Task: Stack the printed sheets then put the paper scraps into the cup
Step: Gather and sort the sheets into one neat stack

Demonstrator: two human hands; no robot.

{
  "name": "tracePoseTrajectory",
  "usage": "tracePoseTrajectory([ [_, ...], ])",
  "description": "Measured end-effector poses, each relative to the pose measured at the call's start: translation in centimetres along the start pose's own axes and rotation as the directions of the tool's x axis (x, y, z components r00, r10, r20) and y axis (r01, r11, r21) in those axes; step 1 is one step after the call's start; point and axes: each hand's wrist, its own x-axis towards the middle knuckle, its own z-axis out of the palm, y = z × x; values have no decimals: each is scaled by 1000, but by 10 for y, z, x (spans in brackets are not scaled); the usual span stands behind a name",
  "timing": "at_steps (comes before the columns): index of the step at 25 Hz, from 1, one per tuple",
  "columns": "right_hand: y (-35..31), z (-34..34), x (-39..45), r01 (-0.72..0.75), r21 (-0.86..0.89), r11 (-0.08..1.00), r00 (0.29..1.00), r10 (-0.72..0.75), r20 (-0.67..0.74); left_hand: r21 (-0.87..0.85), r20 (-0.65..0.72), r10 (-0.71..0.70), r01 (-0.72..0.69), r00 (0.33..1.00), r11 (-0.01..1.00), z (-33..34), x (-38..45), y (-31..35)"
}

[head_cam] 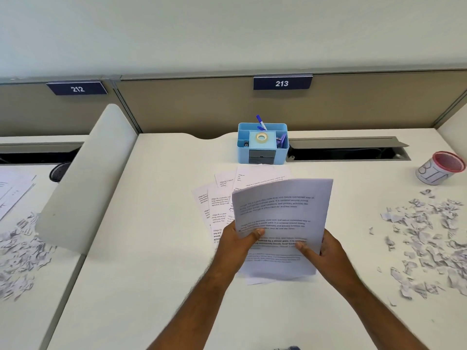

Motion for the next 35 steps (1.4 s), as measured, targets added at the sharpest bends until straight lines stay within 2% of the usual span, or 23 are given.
tracePoseTrajectory([
  [4, 8, -26, -7, -45, 33, 998, 999, 45, 15, 8, 13, -56, 56, 998, 998, 22, 4, -2],
  [7, 20, -46, -7, -67, 9, 998, 998, 67, -9, 35, -38, -98, 99, 994, 994, 36, 11, -14],
  [11, 42, -83, -5, -113, 4, 994, 992, 113, -58, 140, -247, -186, 225, 951, 964, 46, 17, -54],
  [14, 59, -107, 0, -141, 9, 990, 987, 141, -73, 280, -460, -186, 341, 868, 898, 43, 14, -88],
  [16, 71, -123, 7, -166, -7, 986, 984, 165, -69, 310, -523, -210, 414, 826, 856, 46, 11, -98],
  [25, 103, -139, 28, -209, -151, 966, 977, 214, 11, 214, -544, -304, 479, 782, 851, 74, 22, -99],
  [30, 106, -138, 28, -198, -199, 960, 976, 212, 52, 188, -517, -310, 459, 798, 868, 73, 58, -146],
  [33, 109, -140, 29, -209, -209, 955, 973, 225, 56, 290, -488, -256, 432, 834, 854, 91, 41, -96],
  [35, 111, -142, 30, -213, -218, 952, 970, 233, 70, 299, -467, -223, 390, 856, 871, 101, 35, -70],
])
